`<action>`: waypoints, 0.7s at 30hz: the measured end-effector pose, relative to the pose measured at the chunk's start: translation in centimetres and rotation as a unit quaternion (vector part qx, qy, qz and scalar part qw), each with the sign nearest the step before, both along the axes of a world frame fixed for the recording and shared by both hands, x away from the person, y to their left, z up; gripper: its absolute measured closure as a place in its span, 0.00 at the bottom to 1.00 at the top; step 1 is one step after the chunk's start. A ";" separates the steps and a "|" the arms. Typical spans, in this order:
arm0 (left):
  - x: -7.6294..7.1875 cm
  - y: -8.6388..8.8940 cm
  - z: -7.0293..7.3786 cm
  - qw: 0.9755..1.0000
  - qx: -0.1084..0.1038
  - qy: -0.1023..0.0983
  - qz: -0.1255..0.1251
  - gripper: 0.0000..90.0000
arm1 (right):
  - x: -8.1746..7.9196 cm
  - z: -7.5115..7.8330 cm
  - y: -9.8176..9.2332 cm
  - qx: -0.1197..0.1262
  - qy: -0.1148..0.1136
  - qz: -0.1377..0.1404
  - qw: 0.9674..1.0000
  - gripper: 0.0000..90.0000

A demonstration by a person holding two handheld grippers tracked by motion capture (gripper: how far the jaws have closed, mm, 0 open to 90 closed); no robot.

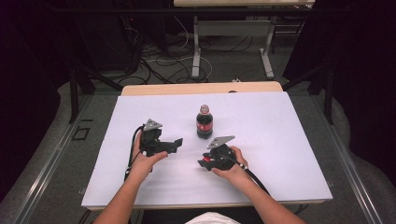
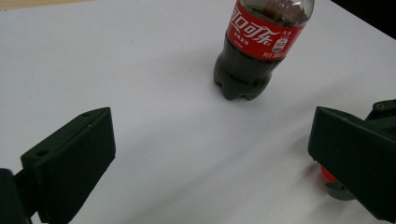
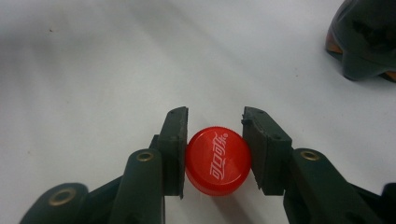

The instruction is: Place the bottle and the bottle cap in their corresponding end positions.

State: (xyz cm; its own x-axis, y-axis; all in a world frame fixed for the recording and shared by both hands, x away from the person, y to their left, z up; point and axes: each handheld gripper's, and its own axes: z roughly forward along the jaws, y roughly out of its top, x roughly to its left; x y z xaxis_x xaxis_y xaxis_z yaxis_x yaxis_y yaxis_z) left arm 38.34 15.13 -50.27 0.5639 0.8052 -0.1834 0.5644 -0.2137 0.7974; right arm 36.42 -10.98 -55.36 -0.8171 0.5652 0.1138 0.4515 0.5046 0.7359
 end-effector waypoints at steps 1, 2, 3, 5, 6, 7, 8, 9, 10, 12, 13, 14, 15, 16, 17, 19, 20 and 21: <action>0.0 0.0 0.0 1.000 -0.002 -0.001 0.001 0.01 | 0.1 -0.2 0.1 0.007 -0.005 -0.001 1.000 0.68; 0.0 0.1 0.0 1.000 0.000 0.003 0.001 0.01 | 0.1 -0.2 0.1 0.003 0.000 -0.004 1.000 0.68; 0.0 0.1 0.0 1.000 0.000 0.003 0.000 0.01 | 0.2 -0.3 0.2 0.003 -0.001 -0.005 1.000 0.68; 0.0 0.1 0.0 1.000 0.000 0.002 0.000 0.01 | 0.3 -0.5 0.2 0.004 -0.003 -0.010 1.000 0.68; 0.0 0.1 -0.1 1.000 0.000 0.001 0.000 0.01 | 0.3 -0.4 0.2 -0.002 0.001 -0.007 1.000 0.68; 0.0 0.1 -0.1 1.000 0.001 0.001 0.000 0.01 | 0.5 -0.6 0.2 -0.002 -0.004 -0.001 1.000 0.68; 0.0 0.1 -0.1 1.000 0.001 0.002 -0.001 0.01 | 0.4 -0.6 0.2 -0.004 0.003 -0.006 1.000 0.68; 0.0 0.1 -0.1 1.000 0.002 0.002 -0.001 0.01 | 0.4 -0.7 0.2 -0.006 0.000 -0.004 1.000 0.68; 0.0 0.0 -0.1 1.000 -0.002 0.004 0.002 0.01 | 0.5 -0.7 0.2 -0.008 -0.001 -0.001 1.000 0.68; 0.0 0.0 -0.2 1.000 -0.003 0.003 -0.001 0.01 | 0.5 -0.8 0.2 -0.008 0.002 -0.004 1.000 0.68; 0.0 0.0 -0.2 1.000 -0.006 0.005 0.000 0.01 | 0.4 -0.8 0.2 -0.007 0.005 -0.007 1.000 0.67; 0.0 0.0 -0.2 1.000 -0.006 0.005 0.000 0.01 | 0.4 -0.8 0.2 -0.007 0.004 -0.007 1.000 0.66; 0.0 0.0 -0.2 1.000 -0.005 0.005 0.000 0.01 | 0.4 -0.8 0.2 -0.007 0.004 -0.008 1.000 0.64; 0.0 -0.1 -0.3 1.000 -0.008 0.006 0.001 0.01 | 0.5 -0.7 0.2 -0.006 0.004 -0.009 1.000 0.62; 0.0 -0.1 -0.3 1.000 -0.007 0.006 0.001 0.01 | 0.5 -0.7 0.2 -0.004 0.003 -0.009 1.000 0.60; 0.1 0.0 -0.3 1.000 -0.003 0.006 0.000 0.01 | 0.6 -0.6 0.1 0.002 0.003 -0.006 1.000 0.57; 0.1 0.0 -0.4 1.000 -0.004 0.005 -0.001 0.01 | 0.6 -0.5 0.1 0.006 0.001 -0.007 1.000 0.55; 0.1 0.0 -0.4 1.000 -0.004 0.006 0.001 0.01 | 0.6 -0.4 0.0 0.009 -0.003 -0.008 1.000 0.54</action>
